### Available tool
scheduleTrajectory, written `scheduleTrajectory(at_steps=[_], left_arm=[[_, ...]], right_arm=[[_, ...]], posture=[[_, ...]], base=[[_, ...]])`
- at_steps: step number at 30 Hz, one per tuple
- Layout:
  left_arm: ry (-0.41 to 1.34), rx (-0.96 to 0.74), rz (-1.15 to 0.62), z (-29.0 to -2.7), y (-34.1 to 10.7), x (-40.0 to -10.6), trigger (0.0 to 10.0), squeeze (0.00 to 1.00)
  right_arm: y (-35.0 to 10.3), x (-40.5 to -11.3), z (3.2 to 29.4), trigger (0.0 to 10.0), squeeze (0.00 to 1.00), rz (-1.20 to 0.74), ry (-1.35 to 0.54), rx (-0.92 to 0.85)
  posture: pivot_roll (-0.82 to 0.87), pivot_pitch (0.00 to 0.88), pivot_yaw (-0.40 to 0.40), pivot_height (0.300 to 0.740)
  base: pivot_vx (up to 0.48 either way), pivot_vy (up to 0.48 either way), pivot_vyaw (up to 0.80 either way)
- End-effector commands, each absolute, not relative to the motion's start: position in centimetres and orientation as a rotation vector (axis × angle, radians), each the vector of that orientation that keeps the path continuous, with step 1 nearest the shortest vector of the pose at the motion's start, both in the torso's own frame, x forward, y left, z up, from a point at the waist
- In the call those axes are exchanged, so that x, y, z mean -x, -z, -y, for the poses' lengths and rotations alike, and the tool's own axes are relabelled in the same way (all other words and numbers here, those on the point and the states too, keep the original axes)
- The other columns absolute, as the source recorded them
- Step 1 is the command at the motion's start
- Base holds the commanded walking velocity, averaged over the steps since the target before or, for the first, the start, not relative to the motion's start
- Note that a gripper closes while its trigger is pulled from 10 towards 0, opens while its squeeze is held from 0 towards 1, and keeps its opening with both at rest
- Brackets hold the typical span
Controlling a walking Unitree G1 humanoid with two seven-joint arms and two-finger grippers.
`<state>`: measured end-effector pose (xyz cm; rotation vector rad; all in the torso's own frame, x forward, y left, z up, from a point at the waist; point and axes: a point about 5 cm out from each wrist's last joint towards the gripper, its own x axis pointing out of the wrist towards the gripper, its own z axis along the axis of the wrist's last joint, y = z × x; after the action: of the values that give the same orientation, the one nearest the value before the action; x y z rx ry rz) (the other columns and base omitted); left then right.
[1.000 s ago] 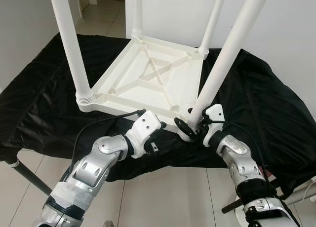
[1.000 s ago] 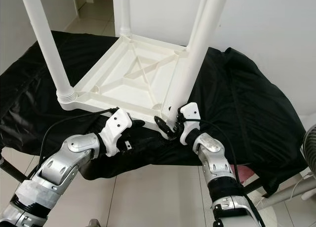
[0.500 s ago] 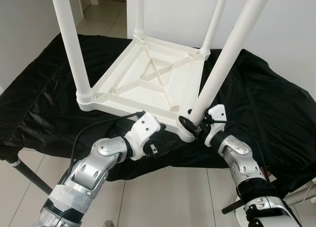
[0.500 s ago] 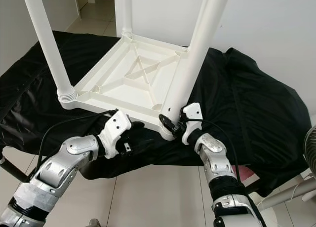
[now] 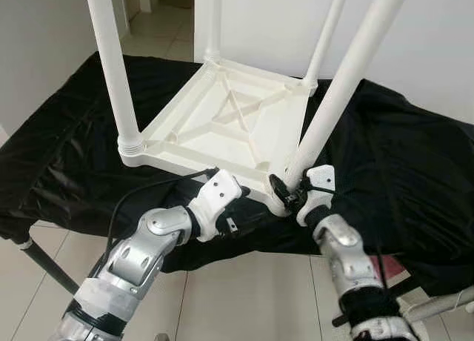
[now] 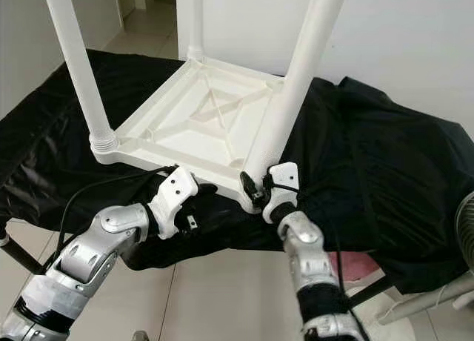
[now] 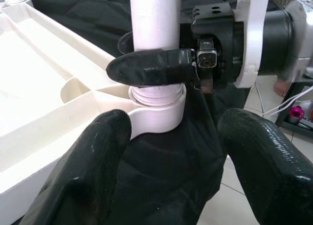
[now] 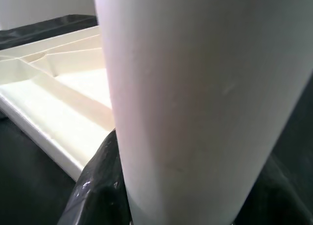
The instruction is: Building children table
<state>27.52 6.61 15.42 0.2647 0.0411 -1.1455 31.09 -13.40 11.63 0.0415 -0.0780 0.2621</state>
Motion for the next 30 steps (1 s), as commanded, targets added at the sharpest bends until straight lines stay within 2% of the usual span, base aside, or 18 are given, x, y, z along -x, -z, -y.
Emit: scheduleTrajectory(at_steps=[1, 7, 13, 29, 30], left_arm=[[1.162, -0.276, -0.039, -6.4, -15.5, -27.5, 10.0, 0.00], [1.161, -0.276, -0.037, -6.5, -15.5, -27.6, 10.0, 0.00], [1.165, -0.275, -0.039, -6.4, -15.4, -27.5, 10.0, 0.00], [1.158, -0.276, -0.039, -6.6, -15.5, -27.5, 10.0, 0.00], [1.156, -0.276, -0.039, -6.6, -15.5, -27.5, 10.0, 0.00]], right_arm=[[-10.0, -30.4, 14.2, 10.0, 0.00, 0.000, -0.171, -0.046], [-9.6, -29.4, 13.1, 10.0, 0.00, -0.005, 0.005, -0.112], [-10.1, -29.0, 11.7, 10.0, 0.00, 0.015, -0.031, -0.152], [-10.6, -28.5, 11.6, 10.0, 0.00, 0.005, 0.009, -0.133], [-10.6, -28.5, 11.6, 10.0, 0.82, 0.009, 0.005, -0.138]], posture=[[0.04, 0.001, -0.096, 0.740], [0.04, 0.000, -0.100, 0.740], [0.03, 0.000, -0.096, 0.740], [0.04, 0.002, -0.101, 0.740], [0.04, 0.002, -0.101, 0.740]], base=[[0.000, 0.000, 0.00], [0.000, 0.000, 0.00], [0.000, 0.000, 0.00], [0.000, 0.000, 0.00], [0.000, 0.000, 0.00]])
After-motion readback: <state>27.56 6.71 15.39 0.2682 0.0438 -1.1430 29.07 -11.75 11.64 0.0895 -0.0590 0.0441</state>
